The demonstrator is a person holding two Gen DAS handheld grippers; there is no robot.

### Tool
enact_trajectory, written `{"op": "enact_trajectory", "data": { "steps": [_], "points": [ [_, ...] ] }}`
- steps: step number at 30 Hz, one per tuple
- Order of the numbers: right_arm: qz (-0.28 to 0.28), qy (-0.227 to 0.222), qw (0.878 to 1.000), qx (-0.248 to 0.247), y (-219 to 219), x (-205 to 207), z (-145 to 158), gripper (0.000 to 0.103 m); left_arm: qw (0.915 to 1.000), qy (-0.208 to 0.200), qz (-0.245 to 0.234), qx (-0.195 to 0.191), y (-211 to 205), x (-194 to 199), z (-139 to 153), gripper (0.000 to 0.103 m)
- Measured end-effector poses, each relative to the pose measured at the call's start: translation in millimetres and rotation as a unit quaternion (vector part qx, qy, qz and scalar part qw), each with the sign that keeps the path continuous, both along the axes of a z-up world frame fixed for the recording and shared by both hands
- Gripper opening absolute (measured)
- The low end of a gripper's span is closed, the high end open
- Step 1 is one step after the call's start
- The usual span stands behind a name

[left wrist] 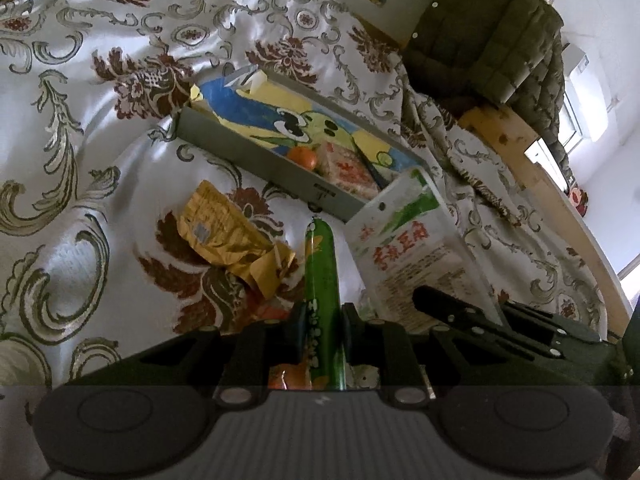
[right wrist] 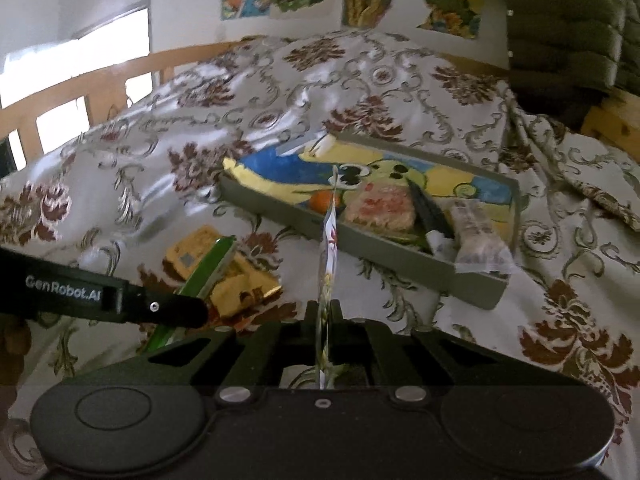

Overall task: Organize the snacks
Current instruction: 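Lift and carry the green stick and clear packet over the frog tray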

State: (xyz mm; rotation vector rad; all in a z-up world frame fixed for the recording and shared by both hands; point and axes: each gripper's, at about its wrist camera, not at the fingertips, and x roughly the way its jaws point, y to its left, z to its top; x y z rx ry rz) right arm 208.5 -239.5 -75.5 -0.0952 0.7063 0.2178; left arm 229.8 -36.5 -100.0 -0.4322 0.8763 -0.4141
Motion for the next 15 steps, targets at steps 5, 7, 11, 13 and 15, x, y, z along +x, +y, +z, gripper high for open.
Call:
{"op": "enact_trajectory", "data": {
  "steps": [5, 7, 11, 13, 15],
  "points": [
    [-0.017, -0.014, 1.000, 0.019, -10.6, -2.1, 8.8, 0.002, 0.9999, -0.010, 0.002, -0.008, 0.9, 0.3, 7.6, 0.020],
    [-0.021, -0.020, 0.999, 0.026, -13.5, -0.8, 12.1, 0.002, 0.9998, -0.012, 0.003, -0.012, -0.7, 3.9, 12.0, 0.020],
    [-0.025, -0.034, 0.998, 0.041, -16.9, 3.8, 17.0, 0.002, 0.9997, -0.020, 0.006, -0.010, -3.7, 9.3, 22.6, 0.020],
    [-0.027, -0.037, 0.998, 0.045, -17.6, 5.7, 17.9, 0.002, 0.9996, -0.026, 0.005, -0.005, -5.5, 12.7, 28.2, 0.020],
    [-0.029, -0.039, 0.998, 0.047, -18.0, 8.2, 19.0, 0.002, 0.9995, -0.032, 0.008, -0.001, -6.8, 17.0, 33.4, 0.020]
  ]
}}
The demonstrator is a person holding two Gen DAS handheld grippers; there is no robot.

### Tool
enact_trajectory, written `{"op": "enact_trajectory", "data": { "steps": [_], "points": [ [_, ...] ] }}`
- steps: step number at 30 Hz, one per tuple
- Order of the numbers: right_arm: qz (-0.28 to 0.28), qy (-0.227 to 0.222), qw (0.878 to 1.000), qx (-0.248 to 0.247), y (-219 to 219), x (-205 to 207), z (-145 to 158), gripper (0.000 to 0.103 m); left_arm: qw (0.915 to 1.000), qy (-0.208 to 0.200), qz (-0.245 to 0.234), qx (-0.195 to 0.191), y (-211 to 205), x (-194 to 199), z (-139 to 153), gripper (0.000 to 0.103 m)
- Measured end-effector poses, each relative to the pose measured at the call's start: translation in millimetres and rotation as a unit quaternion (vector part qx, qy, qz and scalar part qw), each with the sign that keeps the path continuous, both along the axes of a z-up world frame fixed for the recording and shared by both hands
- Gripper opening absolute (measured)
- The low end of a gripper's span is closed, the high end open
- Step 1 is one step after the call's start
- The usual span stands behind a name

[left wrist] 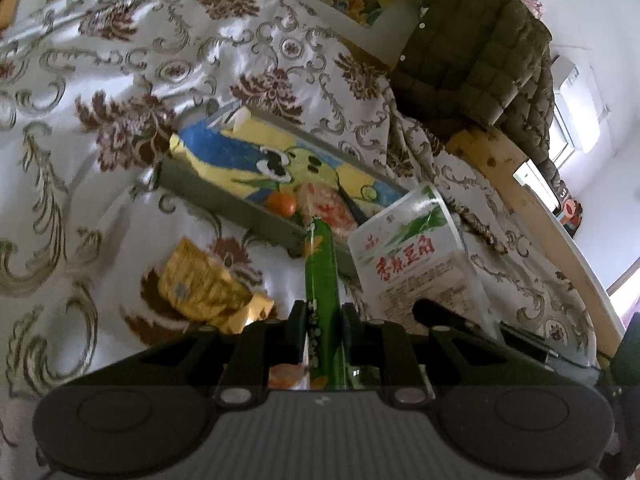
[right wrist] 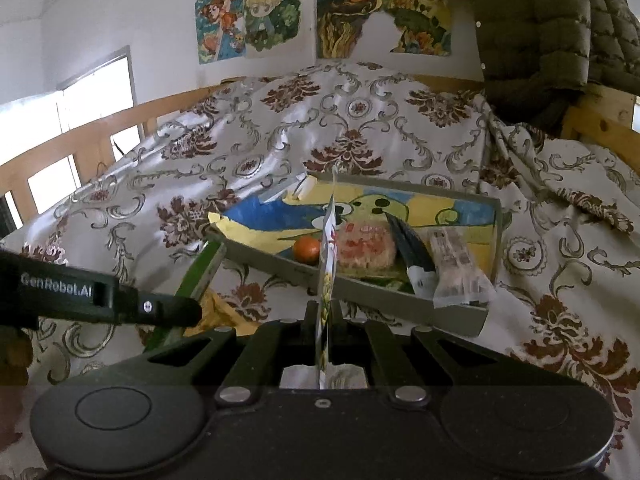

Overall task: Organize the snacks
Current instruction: 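Lift and carry the green stick and clear packet over the frog tray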

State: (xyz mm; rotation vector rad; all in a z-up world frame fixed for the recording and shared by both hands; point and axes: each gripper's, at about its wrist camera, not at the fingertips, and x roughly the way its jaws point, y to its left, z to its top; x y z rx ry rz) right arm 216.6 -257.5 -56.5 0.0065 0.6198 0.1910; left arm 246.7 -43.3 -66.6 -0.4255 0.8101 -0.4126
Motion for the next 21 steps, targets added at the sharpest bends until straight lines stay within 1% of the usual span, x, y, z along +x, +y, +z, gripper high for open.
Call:
{"op": "enact_trajectory", "data": {
  "steps": [7, 12, 15, 21],
  "points": [
    [-0.011, -0.017, 1.000, 0.018, -7.0, 10.3, 7.3, 0.002, 0.9998, -0.012, 0.009, 0.009, -0.7, 19.3, 13.1, 0.020],
    [-0.019, -0.030, 0.999, 0.030, -13.5, 23.4, 13.3, 0.002, 0.9998, -0.014, 0.014, 0.008, -0.7, 37.5, 14.6, 0.020],
    [-0.031, -0.038, 0.998, 0.038, -20.0, 37.0, 15.7, 0.002, 0.9997, -0.019, 0.018, 0.004, -3.2, 54.0, 14.5, 0.020],
    [-0.061, -0.054, 0.994, 0.074, -38.9, 77.5, 16.3, 0.002, 0.9992, -0.031, 0.024, -0.009, -18.9, 99.0, 18.7, 0.020]
  ]
}}
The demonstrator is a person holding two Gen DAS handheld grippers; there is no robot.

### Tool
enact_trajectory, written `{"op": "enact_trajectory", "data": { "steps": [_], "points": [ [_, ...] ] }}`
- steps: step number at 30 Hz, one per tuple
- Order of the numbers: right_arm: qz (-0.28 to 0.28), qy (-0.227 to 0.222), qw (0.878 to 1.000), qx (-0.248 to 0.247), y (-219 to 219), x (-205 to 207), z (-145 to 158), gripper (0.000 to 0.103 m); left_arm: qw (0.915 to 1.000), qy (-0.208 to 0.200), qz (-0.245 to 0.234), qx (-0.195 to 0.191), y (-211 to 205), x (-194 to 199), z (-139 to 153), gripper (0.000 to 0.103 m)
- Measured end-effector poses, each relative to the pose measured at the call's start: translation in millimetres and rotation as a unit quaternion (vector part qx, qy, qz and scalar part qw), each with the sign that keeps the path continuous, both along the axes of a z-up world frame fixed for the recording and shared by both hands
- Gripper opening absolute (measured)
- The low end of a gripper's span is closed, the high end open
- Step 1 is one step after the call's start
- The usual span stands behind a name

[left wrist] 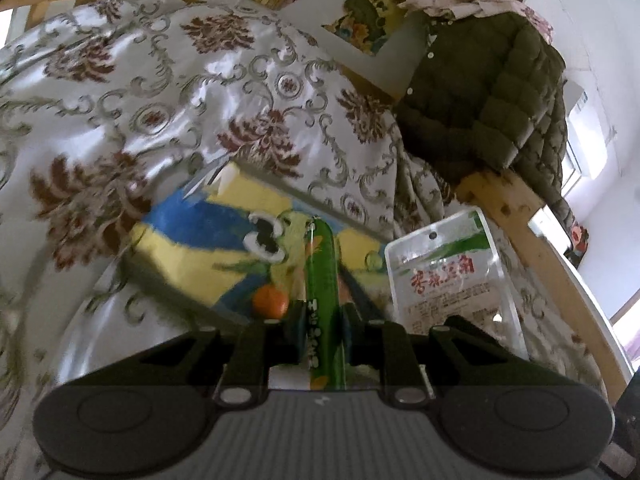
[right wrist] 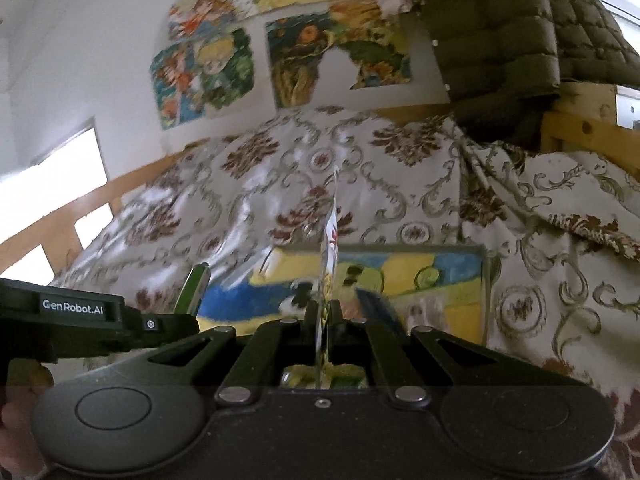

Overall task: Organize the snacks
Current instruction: 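Lift and carry the green stick and clear packet over the frog tray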

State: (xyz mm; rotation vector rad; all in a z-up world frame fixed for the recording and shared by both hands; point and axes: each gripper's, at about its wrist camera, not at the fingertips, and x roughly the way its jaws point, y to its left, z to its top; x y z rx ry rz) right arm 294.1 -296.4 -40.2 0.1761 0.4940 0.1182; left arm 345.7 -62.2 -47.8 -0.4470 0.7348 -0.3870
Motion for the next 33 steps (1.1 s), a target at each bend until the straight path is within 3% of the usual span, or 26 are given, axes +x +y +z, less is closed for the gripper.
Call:
{"op": "enact_trajectory", "data": {
  "steps": [7, 13, 23, 33],
  "points": [
    [-0.023, 0.002, 0.999, 0.031, -23.9, 45.4, -13.0, 0.002, 1.0000, 0.000, 0.000, -0.004, -33.8, 63.8, -6.2, 0.020],
    [-0.035, 0.023, 0.998, 0.054, -40.2, 68.8, -29.7, 0.002, 0.9997, 0.022, -0.006, 0.000, -60.8, 102.4, -29.2, 0.020],
    [-0.055, 0.063, 0.995, 0.057, -54.1, 79.2, -57.5, 0.006, 0.9988, 0.040, -0.004, 0.028, -79.7, 116.2, -62.8, 0.020],
    [-0.063, 0.080, 0.994, 0.045, -54.5, 79.7, -61.8, 0.010, 0.9974, 0.053, 0.005, 0.048, -81.6, 115.0, -70.0, 0.021]
  ]
}}
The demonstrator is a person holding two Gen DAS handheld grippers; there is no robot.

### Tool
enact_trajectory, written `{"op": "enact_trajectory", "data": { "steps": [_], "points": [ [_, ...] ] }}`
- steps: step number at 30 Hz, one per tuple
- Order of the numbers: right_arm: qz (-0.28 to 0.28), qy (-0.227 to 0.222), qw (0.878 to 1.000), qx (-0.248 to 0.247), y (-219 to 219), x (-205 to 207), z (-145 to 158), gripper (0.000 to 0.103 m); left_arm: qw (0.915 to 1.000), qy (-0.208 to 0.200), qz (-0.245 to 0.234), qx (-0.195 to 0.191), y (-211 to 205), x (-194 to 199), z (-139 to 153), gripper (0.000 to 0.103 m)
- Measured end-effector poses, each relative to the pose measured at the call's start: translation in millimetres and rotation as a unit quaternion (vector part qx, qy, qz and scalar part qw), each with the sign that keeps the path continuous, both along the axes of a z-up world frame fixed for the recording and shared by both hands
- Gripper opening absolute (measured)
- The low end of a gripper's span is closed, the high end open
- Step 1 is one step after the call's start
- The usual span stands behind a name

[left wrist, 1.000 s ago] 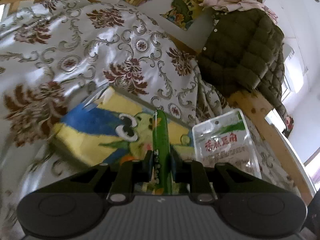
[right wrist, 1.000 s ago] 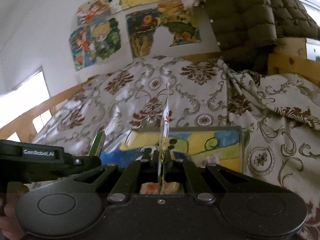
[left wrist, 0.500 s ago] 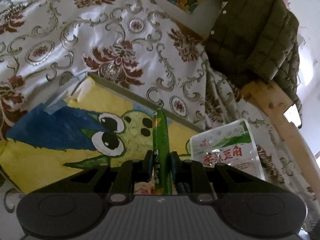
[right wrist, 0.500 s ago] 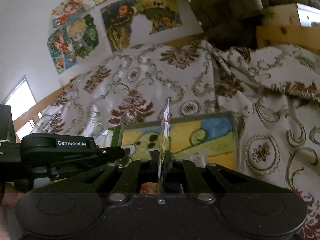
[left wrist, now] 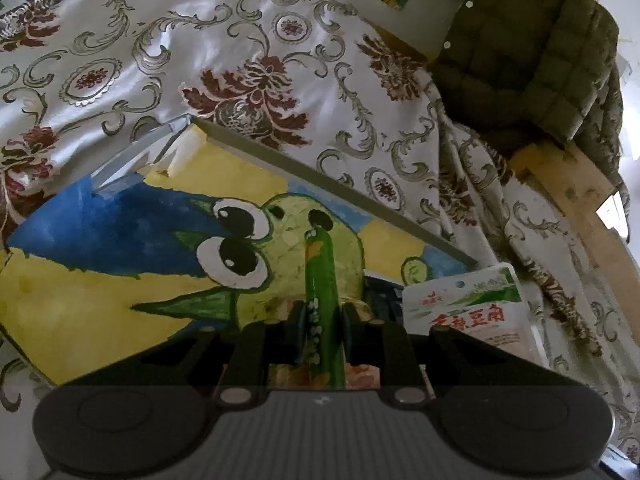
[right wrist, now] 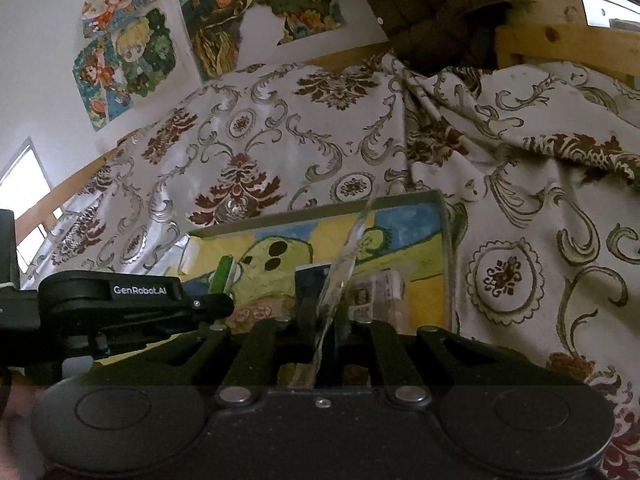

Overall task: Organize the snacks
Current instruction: 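Lift and carry the green stick and clear packet over the frog tray, then open both grippers to release the green stick and clear packet into the tray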

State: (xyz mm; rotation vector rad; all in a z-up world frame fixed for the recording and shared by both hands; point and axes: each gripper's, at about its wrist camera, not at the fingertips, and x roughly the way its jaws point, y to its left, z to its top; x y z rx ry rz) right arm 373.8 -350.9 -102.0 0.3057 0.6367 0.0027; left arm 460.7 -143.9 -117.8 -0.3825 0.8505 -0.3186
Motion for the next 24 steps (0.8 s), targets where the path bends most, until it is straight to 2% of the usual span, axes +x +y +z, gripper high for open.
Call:
{"op": "enact_trajectory", "data": {
  "steps": [3, 4, 7, 13, 18, 20, 24],
  "points": [
    [-0.007, 0.010, 1.000, -0.009, -0.2, 1.1, 0.2, 0.020, 0.9999, 0.003, 0.005, 0.011, -0.1, -1.0, -0.2, 0.023],
    [-0.008, 0.011, 1.000, -0.010, -0.3, 0.8, 0.2, 0.020, 0.9999, 0.002, 0.007, 0.015, -0.4, -1.8, 1.1, 0.024],
    [-0.007, 0.013, 1.000, -0.018, 0.5, -0.5, 1.4, 0.023, 0.9996, 0.001, 0.009, 0.027, -2.2, -4.0, 6.5, 0.038],
    [-0.006, 0.013, 0.999, -0.043, 6.6, -8.0, 9.3, 0.046, 0.9988, -0.018, 0.017, 0.041, 1.0, -16.8, 25.1, 0.063],
    [-0.002, 0.008, 0.999, -0.053, 10.3, -16.4, 19.6, 0.073, 0.9973, -0.038, 0.026, 0.057, 4.5, -32.4, 47.0, 0.080],
    [0.001, 0.004, 0.998, -0.058, 12.6, -21.1, 24.5, 0.081, 0.9959, -0.052, 0.032, 0.067, 6.4, -42.5, 58.4, 0.089],
    [0.002, -0.010, 0.998, -0.069, 17.0, -34.4, 36.6, 0.092, 0.9924, -0.078, 0.036, 0.088, 9.2, -63.0, 79.7, 0.095]
  ]
}}
